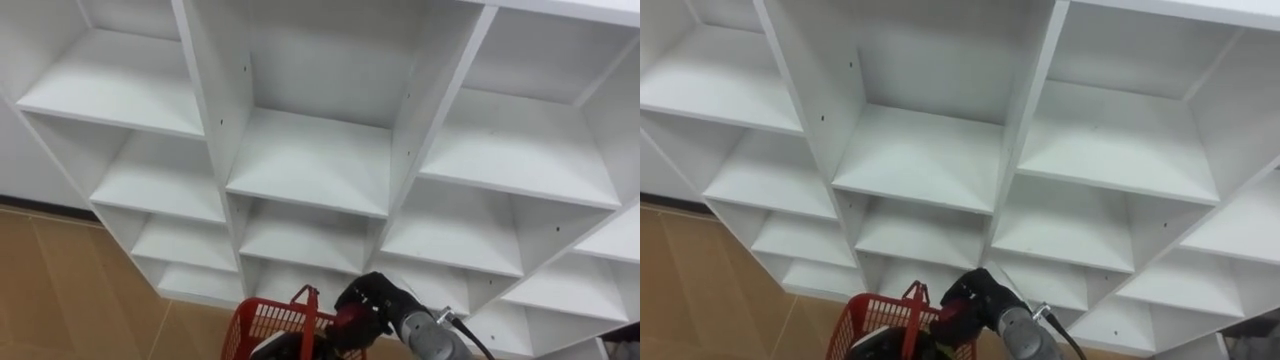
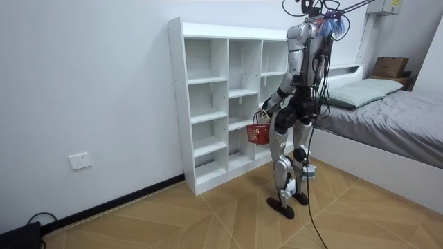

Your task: Collect fruits from the closet

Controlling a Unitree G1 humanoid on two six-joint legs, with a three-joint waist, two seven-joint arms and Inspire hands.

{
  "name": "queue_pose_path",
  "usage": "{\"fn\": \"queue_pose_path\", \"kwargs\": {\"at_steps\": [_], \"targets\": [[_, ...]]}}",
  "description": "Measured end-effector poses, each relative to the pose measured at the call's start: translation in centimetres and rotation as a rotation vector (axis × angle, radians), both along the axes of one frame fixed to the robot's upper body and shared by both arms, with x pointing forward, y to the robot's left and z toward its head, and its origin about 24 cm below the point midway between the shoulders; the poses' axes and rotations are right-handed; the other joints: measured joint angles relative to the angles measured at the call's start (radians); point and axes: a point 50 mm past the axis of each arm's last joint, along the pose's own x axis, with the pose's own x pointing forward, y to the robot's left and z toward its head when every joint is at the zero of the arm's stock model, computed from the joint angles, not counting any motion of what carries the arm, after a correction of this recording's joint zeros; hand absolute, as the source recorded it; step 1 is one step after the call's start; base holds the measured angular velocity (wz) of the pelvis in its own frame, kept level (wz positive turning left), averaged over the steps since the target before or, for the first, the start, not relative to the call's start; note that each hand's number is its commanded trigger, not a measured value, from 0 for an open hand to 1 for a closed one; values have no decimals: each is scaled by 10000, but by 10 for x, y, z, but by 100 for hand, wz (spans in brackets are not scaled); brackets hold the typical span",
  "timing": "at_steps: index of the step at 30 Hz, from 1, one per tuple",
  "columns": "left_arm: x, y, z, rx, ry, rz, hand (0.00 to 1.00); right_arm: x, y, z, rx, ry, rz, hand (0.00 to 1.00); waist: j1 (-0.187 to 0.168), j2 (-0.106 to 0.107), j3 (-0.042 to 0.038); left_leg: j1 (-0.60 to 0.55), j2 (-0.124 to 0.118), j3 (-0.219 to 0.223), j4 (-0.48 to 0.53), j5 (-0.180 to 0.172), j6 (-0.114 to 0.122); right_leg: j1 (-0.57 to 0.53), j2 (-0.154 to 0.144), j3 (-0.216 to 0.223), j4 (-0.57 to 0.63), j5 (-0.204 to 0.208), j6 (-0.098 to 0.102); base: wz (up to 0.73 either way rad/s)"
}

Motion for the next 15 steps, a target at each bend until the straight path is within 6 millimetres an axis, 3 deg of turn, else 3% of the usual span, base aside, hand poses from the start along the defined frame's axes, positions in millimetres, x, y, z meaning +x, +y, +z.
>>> {"fn": "queue_pose_path", "kwargs": {"at_steps": [15], "targets": [[0,-3,0,9,27,-154,100,4,9,2,175,23,401,0,42,5,-11,41,-3,-8,-2,0,0,38,0,-2,3,0,0,0]]}}
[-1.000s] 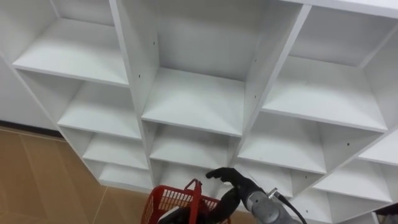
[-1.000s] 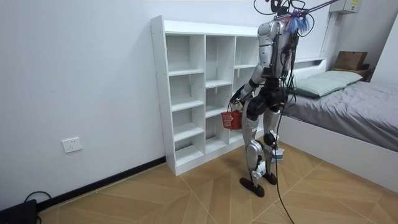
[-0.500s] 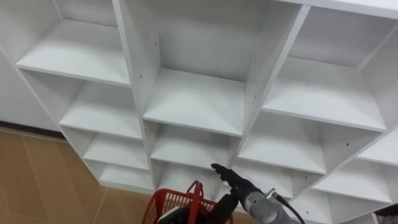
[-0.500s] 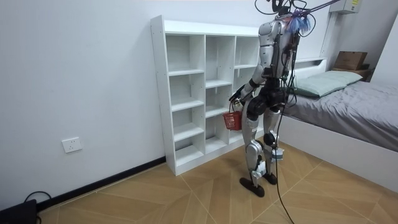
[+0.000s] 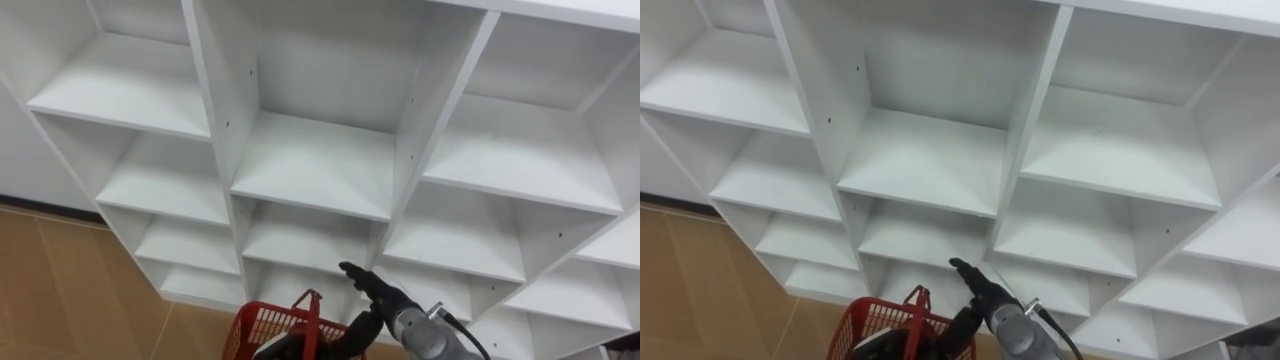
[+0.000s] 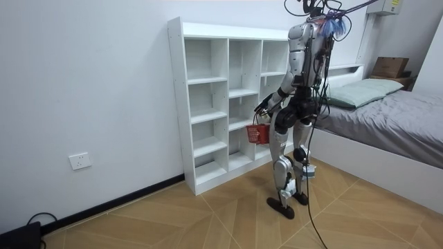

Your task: Collect fruits from the closet

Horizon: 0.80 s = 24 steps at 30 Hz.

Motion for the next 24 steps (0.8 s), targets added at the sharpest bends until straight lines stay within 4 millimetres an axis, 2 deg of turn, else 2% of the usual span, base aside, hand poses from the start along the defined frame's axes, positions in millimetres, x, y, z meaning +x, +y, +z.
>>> {"fn": "queue_pose_path", "kwargs": {"at_steps": [3,7,12,16,19,24], "targets": [[1,5,0,72,-24,213,100,6,-2,6,64,-396,-2,0,-115,-6,1,-33,-5,-19,58,-1,1,-15,-8,6,-3,0,-1,0],[5,16,1,226,-128,754,100,14,-14,14,-68,-1119,-147,0,-207,15,3,-29,-5,-8,114,-2,2,16,-4,19,-14,1,-3,0],[10,32,2,524,-319,1521,100,16,-29,24,206,-1860,-765,0,-308,211,-5,27,5,32,124,-3,2,71,-3,45,-10,3,-5,0],[11,41,3,675,-408,1871,100,8,-35,20,115,-1755,-908,0,-520,455,-108,99,7,51,98,-7,3,181,14,42,-140,22,-3,0],[15,51,4,881,-543,2620,100,-1,-45,15,68,-1511,-1351,0,-528,560,-78,222,4,24,75,-6,3,308,13,42,-157,17,-1,0],[12,69,3,1403,-621,3624,100,-7,-64,12,39,-1310,-2150,0,-620,609,-46,470,-1,82,-53,-6,2,468,17,84,-167,-7,11,-1]]}}
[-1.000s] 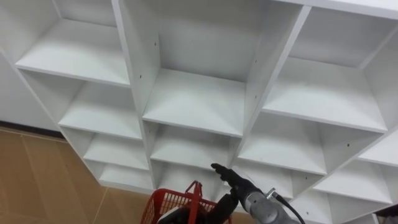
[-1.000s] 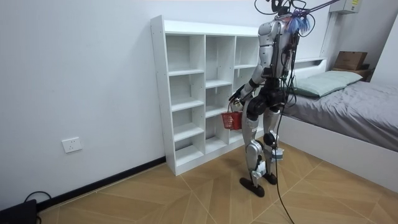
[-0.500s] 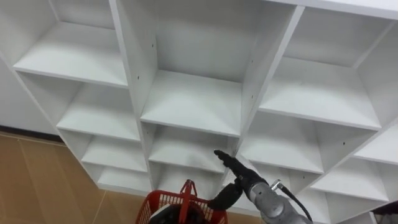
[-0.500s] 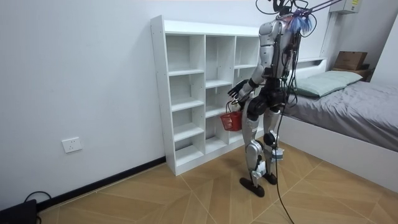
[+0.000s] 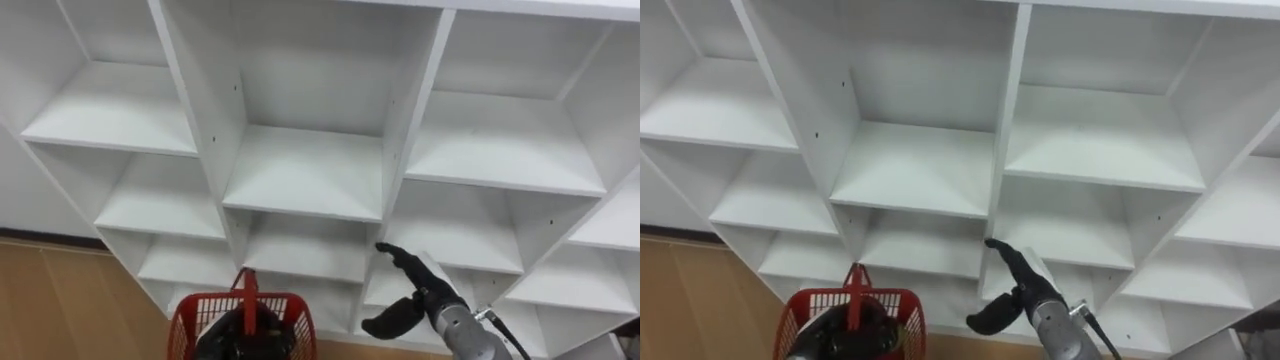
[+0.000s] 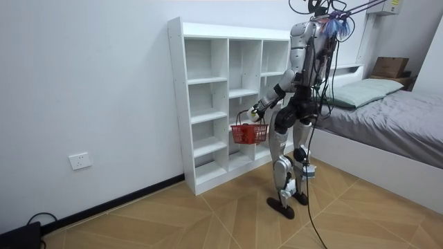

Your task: Collect fruits from the closet

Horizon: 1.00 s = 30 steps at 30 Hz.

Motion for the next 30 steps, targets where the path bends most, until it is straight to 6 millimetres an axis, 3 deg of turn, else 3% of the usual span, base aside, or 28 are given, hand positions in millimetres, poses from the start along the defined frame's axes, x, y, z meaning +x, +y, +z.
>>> {"fn": "queue_pose_path", "kwargs": {"at_steps": [7,11,17,21,30], "targets": [[-22,15,-9,793,703,1108,100,-24,-22,-15,63,795,-1496,0,-127,18,-21,46,2,105,-36,-41,1,7,-3,22,-2,-28,12,-2],[-37,25,-16,1185,1309,1804,100,-42,-36,-22,-66,1112,-2421,0,-138,152,-123,94,8,129,-46,-40,1,45,-5,37,0,-27,11,-1],[-57,34,-25,1665,2083,2253,100,-60,-52,-31,-234,1516,-3498,0,-415,213,-106,168,3,150,-40,-52,-4,181,-21,15,-28,-75,22,1],[-64,37,-28,1872,2403,2354,100,-74,-60,-37,-267,1934,-4213,0,-404,274,-75,241,17,175,-49,-78,-1,154,7,88,-2,-80,20,-1],[-80,47,-31,2543,2853,2955,100,-118,-79,-54,715,3531,-7265,0,-418,344,-117,250,25,222,-41,-110,-10,139,44,241,30,-80,17,-3]]}}
